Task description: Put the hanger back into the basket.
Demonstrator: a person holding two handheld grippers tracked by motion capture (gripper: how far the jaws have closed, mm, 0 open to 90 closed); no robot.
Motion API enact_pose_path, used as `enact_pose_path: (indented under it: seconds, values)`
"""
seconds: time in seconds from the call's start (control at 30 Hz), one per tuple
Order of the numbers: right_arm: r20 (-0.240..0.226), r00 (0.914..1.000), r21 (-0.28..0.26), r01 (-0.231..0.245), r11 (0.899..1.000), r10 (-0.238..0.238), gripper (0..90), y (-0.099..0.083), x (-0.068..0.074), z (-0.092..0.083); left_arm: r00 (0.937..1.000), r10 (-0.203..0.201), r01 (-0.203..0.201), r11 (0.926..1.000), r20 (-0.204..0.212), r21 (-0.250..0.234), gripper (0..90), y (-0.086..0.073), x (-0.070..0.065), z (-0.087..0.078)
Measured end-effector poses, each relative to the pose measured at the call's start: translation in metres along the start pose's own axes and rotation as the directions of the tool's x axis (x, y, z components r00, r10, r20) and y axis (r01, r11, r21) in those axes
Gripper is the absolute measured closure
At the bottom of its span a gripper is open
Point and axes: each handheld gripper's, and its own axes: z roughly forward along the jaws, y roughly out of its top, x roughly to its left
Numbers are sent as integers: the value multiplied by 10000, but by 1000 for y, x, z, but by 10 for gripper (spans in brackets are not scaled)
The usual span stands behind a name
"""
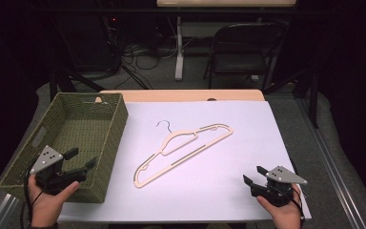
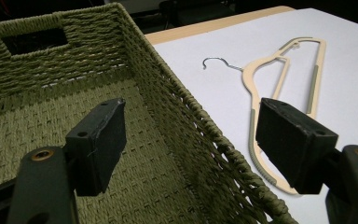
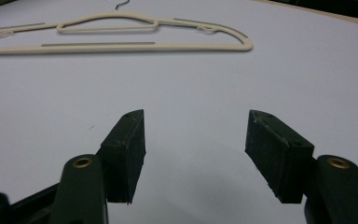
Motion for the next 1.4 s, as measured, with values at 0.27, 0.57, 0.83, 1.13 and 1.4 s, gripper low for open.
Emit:
enact_pose_path:
  seconds: [0.27,0.57,0.83,1.13,1.4]
  values:
    - [-204,9984,260,541,9982,-535,426,6,3,1,9998,-124,124,9999,168,-29,246,0,0,-3]
    - [-750,9935,445,886,9951,-851,433,17,7,5,9999,-96,96,9999,73,-38,222,2,-2,-6]
    - [-1383,9850,917,1160,9890,-1028,450,45,10,17,9996,39,-42,9999,284,120,207,4,-7,-2]
    - [-2098,9541,1107,2401,9644,-2135,385,101,33,41,9993,21,-25,9999,382,110,205,4,-9,-2]
    - [-2521,9333,1502,2989,9424,-2558,383,135,45,71,9993,-40,36,9999,362,113,206,4,-7,-3]
